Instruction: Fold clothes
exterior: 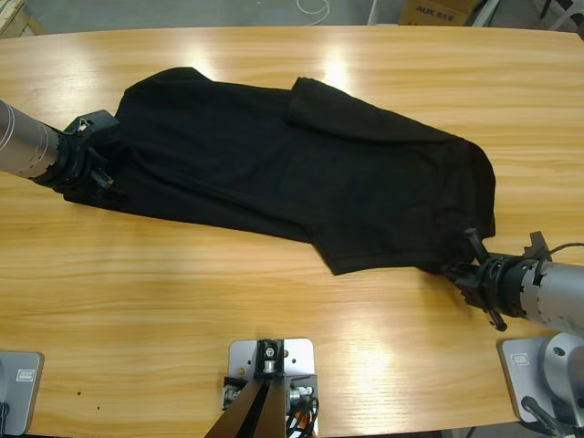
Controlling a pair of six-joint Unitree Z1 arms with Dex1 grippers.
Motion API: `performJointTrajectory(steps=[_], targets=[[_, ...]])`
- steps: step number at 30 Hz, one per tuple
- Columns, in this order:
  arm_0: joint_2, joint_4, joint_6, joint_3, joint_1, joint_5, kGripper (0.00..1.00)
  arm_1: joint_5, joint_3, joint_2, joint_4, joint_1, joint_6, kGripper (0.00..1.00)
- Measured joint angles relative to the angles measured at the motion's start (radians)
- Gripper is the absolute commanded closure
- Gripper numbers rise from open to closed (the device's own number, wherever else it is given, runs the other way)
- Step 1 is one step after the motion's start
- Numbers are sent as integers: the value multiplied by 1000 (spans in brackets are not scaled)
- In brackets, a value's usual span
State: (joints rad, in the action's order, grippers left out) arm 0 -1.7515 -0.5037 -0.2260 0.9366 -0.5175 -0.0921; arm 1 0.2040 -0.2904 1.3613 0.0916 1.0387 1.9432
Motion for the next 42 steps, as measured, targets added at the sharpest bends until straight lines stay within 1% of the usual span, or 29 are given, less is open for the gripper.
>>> performJointTrajectory(steps=[3, 5, 6, 8, 12, 15, 17, 21, 24, 27, 28, 29, 30, 31, 32, 33, 34, 35, 36, 39, 42], targets=[[0, 0, 0, 0, -1, 0, 170, 5, 0, 0, 2, 0, -11, 1000], [0, 0, 0, 0, -1, 0, 174, 5, -10, -1, 49, 0, -15, 1000], [0, 0, 0, 0, -1, 0, 174, 5, -20, -7, 94, 0, -16, 1000], [0, 0, 0, 0, -1, 0, 174, 5, -76, -34, 243, -5, -24, 1000], [0, -2, 0, 0, -13, 0, 174, -12, -264, -69, 522, -80, -147, 1000], [-2, -3, 0, -3, -32, 0, 174, -26, -364, -65, 645, -113, -218, 1000], [-7, -4, 0, -4, -46, 0, 174, -53, -416, -44, 713, -137, -250, 1000], [-16, -8, 0, -12, -55, 2, 173, -111, -487, 39, 805, -188, -270, 1000], [-16, -11, 0, -17, -56, 4, 173, -127, -512, 80, 840, -238, -275, 1000], [-16, -13, 0, -20, -56, 6, 173, -134, -525, 89, 850, -312, -295, 999], [-17, -14, 0, -21, -56, 6, 173, -136, -527, 93, 851, -332, -301, 900], [-18, -14, 0, -21, -56, 6, 174, -143, -529, 97, 852, -348, -305, 729], [-19, -14, 0, -22, -56, 6, 173, -153, -535, 106, 858, -360, -309, 589], [-20, -14, 0, -23, -56, 6, 174, -159, -546, 118, 872, -366, -311, 516], [-20, -14, 0, -23, -56, 6, 174, -159, -562, 132, 902, -369, -314, 474], [-20, -14, 0, -23, -56, 6, 174, -156, -586, 143, 942, -370, -317, 379], [-20, -14, 0, -23, -56, 6, 172, -148, -613, 153, 989, -372, -323, 259], [-20, -14, 0, -23, -56, 6, 173, -137, -643, 164, 1036, -375, -330, 112], [-20, -15, 0, -23, -56, 6, 173, -124, -673, 172, 1078, -377, -337, 6], [-20, -17, 0, -23, -56, 6, 172, -60, -765, 176, 1181, -380, -373, 0], [-23, -17, 0, -23, -60, 6, 170, 30, -858, 176, 1241, -383, -472, 14]])
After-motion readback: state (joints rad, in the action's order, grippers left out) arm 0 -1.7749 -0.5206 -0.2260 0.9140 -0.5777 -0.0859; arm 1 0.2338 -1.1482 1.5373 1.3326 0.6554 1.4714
